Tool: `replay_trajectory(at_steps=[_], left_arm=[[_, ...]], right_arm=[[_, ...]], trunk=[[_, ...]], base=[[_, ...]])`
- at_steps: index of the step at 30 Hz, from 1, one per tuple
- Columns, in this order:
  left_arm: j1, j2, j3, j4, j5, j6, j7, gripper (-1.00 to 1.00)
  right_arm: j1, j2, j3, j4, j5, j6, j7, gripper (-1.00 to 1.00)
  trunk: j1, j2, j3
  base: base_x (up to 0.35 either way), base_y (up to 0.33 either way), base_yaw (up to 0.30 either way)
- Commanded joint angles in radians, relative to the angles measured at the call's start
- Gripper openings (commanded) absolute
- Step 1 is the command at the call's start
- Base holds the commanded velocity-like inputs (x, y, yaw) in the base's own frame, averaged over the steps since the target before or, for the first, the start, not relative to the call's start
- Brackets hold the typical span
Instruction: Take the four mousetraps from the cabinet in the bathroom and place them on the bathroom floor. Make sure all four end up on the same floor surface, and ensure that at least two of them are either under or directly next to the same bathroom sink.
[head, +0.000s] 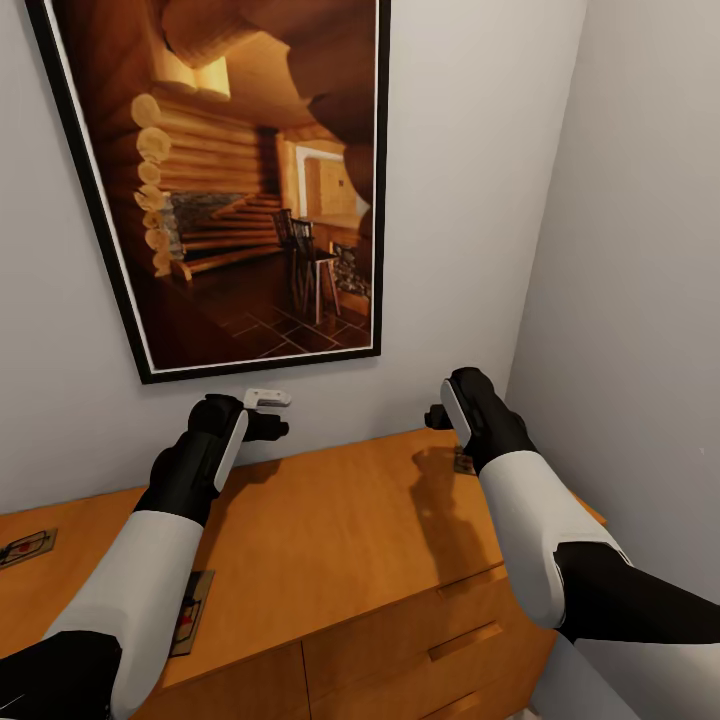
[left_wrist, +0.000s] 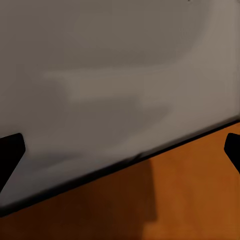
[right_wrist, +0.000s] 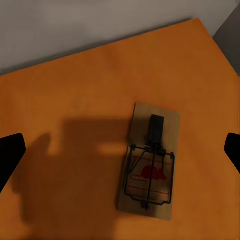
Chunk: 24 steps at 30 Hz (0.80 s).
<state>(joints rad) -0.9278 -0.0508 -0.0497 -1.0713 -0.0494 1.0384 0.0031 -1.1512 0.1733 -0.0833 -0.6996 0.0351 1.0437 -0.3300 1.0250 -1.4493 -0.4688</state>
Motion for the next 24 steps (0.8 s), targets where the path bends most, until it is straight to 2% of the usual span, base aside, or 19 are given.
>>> replay_trajectory(at_steps=[1, 18, 24], left_arm=[[-0.001, 0.0, -0.001, -0.001, -0.004, 0.004, 0.0, 1.0], [-0.001, -0.001, -0.002, 0.0, -0.004, 0.003, -0.001, 1.0], [-0.001, -0.001, -0.002, 0.001, -0.004, 0.003, -0.001, 1.0]], right_arm=[[-0.001, 0.001, -0.004, -0.001, 0.003, 0.003, 0.0, 1.0], [-0.001, 0.001, -0.003, 0.006, 0.002, 0.003, -0.002, 1.0], [-0.001, 0.0, -0.022, 0.032, 0.0, 0.003, -0.006, 1.0]], trunk=[[0.0, -0.001, -0.001], [0.0, -0.001, -0.001], [0.0, -0.001, -0.001]], base=[[0.0, 0.0, 0.0], [0.0, 0.0, 0.0], [0.0, 0.0, 0.0]])
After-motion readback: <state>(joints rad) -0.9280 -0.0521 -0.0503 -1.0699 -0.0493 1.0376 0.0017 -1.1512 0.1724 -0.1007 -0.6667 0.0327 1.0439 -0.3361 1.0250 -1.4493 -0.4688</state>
